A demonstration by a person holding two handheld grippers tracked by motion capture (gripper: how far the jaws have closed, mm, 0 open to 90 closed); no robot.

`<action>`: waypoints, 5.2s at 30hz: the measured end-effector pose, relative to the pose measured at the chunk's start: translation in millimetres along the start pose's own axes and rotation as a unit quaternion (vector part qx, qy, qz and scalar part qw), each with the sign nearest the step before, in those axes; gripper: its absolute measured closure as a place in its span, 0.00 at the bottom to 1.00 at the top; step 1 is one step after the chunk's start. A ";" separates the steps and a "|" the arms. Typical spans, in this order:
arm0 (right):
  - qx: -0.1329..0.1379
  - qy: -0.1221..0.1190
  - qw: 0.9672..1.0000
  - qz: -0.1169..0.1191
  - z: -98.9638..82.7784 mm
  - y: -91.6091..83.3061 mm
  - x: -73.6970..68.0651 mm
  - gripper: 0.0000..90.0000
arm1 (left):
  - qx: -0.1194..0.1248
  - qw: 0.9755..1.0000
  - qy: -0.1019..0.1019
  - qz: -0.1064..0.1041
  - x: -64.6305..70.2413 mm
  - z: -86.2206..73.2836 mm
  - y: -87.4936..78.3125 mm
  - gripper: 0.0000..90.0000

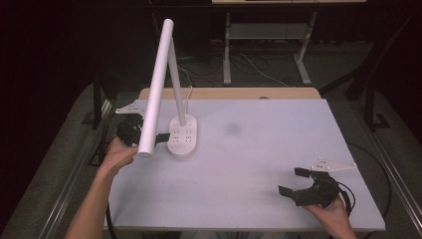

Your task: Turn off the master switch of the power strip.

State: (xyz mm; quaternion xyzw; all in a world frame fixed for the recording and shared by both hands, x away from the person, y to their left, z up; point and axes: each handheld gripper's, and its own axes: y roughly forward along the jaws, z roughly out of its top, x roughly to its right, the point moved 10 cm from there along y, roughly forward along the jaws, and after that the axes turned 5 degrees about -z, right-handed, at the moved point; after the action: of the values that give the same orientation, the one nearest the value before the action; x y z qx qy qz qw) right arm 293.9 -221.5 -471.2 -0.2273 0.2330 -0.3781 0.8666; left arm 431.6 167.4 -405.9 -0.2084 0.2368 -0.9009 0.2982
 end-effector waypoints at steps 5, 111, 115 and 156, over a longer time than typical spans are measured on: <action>0.000 0.000 1.000 -0.001 -0.3 0.1 0.2 0.01 | -0.008 1.000 -0.003 0.014 -10.9 1.0 2.4 0.03; -0.011 -0.006 1.000 -0.016 -5.6 0.3 10.5 0.01 | -0.032 0.995 -0.081 0.047 -83.4 -2.3 96.6 1.00; -0.012 -0.005 1.000 -0.017 -5.9 0.3 10.8 0.01 | -0.041 0.995 -0.082 0.049 -82.7 -5.2 100.4 1.00; -0.012 -0.006 1.000 -0.021 -5.7 -0.2 9.2 0.01 | -0.023 0.991 -0.071 0.107 -82.2 -13.1 102.4 1.00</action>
State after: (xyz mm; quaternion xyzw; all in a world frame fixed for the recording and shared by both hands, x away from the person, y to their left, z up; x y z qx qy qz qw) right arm 296.0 -229.9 -477.7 -0.2444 0.2272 -0.3920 0.8573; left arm 530.2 150.9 -492.0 -0.2520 0.2566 -0.8410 0.4042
